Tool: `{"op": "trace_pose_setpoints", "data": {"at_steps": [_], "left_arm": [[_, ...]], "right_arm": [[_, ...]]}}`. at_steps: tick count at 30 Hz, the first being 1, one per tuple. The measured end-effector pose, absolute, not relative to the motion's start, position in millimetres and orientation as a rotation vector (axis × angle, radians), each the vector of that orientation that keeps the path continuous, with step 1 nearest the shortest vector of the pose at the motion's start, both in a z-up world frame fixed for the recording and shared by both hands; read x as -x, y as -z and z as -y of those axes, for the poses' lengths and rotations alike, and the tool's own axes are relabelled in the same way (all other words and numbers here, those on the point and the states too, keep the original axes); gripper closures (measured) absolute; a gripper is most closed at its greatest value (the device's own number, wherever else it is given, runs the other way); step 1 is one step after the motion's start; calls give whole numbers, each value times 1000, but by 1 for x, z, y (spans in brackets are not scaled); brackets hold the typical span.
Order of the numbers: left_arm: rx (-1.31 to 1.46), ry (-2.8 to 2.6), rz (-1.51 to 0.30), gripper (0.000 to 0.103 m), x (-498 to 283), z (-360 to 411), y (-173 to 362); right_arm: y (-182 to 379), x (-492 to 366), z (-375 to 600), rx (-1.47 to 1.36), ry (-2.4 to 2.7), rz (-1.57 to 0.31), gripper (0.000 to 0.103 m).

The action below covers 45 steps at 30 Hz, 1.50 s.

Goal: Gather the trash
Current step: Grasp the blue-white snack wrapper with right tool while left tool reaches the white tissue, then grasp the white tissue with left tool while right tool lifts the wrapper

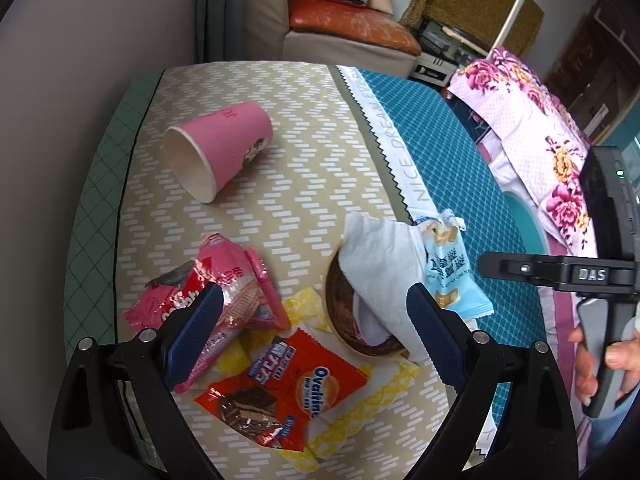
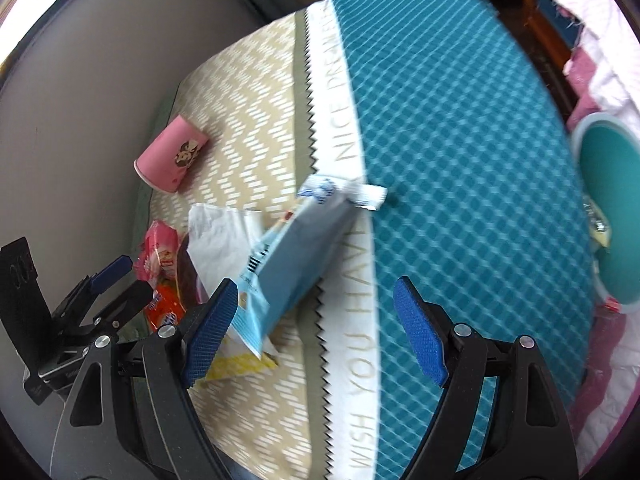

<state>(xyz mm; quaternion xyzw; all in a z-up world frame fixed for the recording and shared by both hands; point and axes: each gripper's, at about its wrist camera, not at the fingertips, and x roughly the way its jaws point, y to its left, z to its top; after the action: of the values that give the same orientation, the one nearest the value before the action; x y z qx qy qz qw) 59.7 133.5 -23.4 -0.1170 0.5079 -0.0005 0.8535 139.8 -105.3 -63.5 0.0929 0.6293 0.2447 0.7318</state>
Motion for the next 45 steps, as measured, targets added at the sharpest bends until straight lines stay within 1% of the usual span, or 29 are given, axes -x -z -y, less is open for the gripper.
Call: {"op": "trace_pose_setpoints", "data": {"at_steps": [4, 5, 6, 8, 10, 11, 12, 16, 20, 21, 22, 23, 33, 34, 35, 37, 38, 39, 41, 43, 45], "left_arm": [[247, 2, -1078, 10, -61, -133, 28], [241, 6, -1082, 10, -61, -132, 29], [237, 8, -1084, 10, -61, -131, 30], [224, 15, -1085, 10, -61, -127, 30], [217, 23, -1087, 10, -62, -122, 31], [212, 31, -1088, 10, -61, -119, 30], [205, 39, -1089, 10, -61, -115, 30], [178, 90, -1094, 10, -60, -96, 29], [138, 152, -1083, 10, -59, -71, 24], [130, 164, -1081, 11, -60, -64, 24], [123, 169, -1087, 15, -61, -59, 26], [110, 173, -1105, 17, -64, -53, 30], [99, 128, -1194, 18, -91, -40, 67], [103, 128, -1197, 21, -92, -40, 69], [111, 128, -1203, 30, -94, -40, 71], [147, 126, -1221, 32, -97, -43, 75], [164, 117, -1222, 42, -98, -45, 77], [176, 106, -1227, 47, -98, -47, 78], [214, 106, -1229, 61, -98, -50, 78], [215, 95, -1215, 64, -95, -51, 73], [204, 95, -1201, 64, -92, -51, 66]], "right_arm": [[71, -142, 92, -202, -547, -1388, 27], [73, -142, 88, -200, -550, -1388, 29], [75, -142, 85, -200, -554, -1391, 36], [80, -143, 80, -204, -562, -1399, 43], [83, -143, 77, -194, -574, -1396, 60], [84, -144, 78, -194, -578, -1396, 80], [84, -143, 78, -194, -577, -1394, 96], [81, -135, 81, -170, -563, -1349, 97], [74, -130, 104, -206, -537, -1313, 98], [73, -129, 111, -215, -531, -1308, 98], [73, -127, 115, -221, -527, -1304, 98], [72, -125, 124, -238, -520, -1299, 98], [80, -126, 158, -323, -527, -1287, 97], [80, -125, 160, -327, -528, -1287, 97], [81, -125, 164, -333, -529, -1286, 97], [80, -124, 175, -343, -530, -1287, 97], [80, -124, 177, -347, -530, -1288, 97], [81, -124, 180, -351, -529, -1288, 97], [83, -122, 183, -356, -529, -1289, 97], [85, -122, 186, -366, -528, -1291, 97], [87, -121, 188, -372, -528, -1295, 97]]}}
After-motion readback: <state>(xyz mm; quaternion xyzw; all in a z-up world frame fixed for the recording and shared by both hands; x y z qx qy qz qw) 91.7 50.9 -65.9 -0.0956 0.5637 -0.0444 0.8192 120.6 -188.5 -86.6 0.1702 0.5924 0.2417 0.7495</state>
